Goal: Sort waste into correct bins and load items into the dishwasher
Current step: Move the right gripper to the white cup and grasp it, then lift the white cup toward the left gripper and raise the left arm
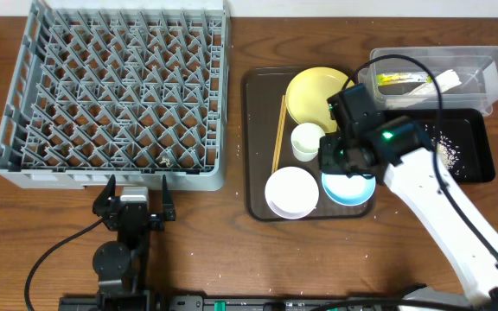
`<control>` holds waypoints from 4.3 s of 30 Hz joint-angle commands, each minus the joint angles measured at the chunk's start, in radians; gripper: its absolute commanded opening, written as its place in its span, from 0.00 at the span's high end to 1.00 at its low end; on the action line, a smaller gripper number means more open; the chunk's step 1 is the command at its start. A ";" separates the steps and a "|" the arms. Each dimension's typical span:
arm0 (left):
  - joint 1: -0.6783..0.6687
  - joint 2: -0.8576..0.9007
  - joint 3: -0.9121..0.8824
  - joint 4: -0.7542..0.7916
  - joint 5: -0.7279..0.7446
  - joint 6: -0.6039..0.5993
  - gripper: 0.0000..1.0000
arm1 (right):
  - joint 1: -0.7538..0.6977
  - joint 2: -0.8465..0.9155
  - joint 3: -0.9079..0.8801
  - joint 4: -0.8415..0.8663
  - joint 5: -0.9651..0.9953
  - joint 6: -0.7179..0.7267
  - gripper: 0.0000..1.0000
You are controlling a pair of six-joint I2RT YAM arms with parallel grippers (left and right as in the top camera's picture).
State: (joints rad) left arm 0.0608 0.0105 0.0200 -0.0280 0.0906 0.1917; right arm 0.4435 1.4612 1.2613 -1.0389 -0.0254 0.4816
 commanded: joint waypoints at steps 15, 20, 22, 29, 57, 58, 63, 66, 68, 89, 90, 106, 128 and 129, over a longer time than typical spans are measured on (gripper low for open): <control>-0.004 -0.006 -0.016 -0.034 0.011 0.014 0.02 | -0.005 -0.051 0.018 0.024 0.013 -0.008 0.82; -0.004 -0.005 -0.016 -0.034 0.011 0.014 0.02 | -0.005 -0.051 0.018 0.054 -0.014 -0.008 0.82; -0.004 -0.006 -0.016 -0.034 0.011 0.014 0.02 | -0.005 -0.051 0.018 0.063 -0.017 -0.008 0.82; -0.004 -0.005 -0.016 -0.034 0.011 0.014 0.02 | -0.005 -0.051 0.018 0.103 -0.016 -0.008 0.81; -0.004 -0.005 -0.016 -0.034 0.011 0.014 0.02 | -0.072 0.429 0.423 -0.068 -0.055 -0.113 0.68; -0.004 -0.005 -0.016 -0.034 0.006 0.014 0.02 | -0.072 0.454 0.423 -0.078 -0.055 -0.113 0.68; -0.005 -0.005 -0.016 0.029 0.008 0.013 0.02 | -0.072 0.553 0.423 -0.099 -0.056 -0.113 0.71; -0.005 -0.006 -0.016 0.026 0.014 -0.014 0.02 | -0.072 0.585 0.423 -0.103 -0.055 -0.113 0.72; -0.005 -0.006 -0.016 0.019 0.015 -0.053 0.02 | -0.072 0.592 0.423 -0.102 -0.054 -0.113 0.72; -0.005 0.401 0.334 -0.085 0.279 -0.306 0.02 | -0.097 0.507 0.512 -0.240 0.012 -0.195 0.56; -0.005 0.450 0.376 -0.101 0.301 -0.306 0.02 | -0.097 0.507 0.494 -0.230 0.014 -0.195 0.56; -0.005 0.873 0.612 -0.215 0.787 -0.336 0.02 | -0.095 0.507 0.245 0.067 -0.069 -0.190 0.88; -0.005 0.904 0.612 -0.118 1.207 -0.809 0.02 | -0.335 0.286 0.268 0.059 -0.663 -0.276 0.99; -0.005 0.904 0.612 -0.090 1.202 -0.818 0.02 | -0.370 0.269 0.268 0.048 -0.718 -0.298 0.99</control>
State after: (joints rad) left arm 0.0570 0.9112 0.6125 -0.1619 1.2495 -0.4751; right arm 0.1635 1.8183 1.5093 -0.9730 -0.5030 0.2573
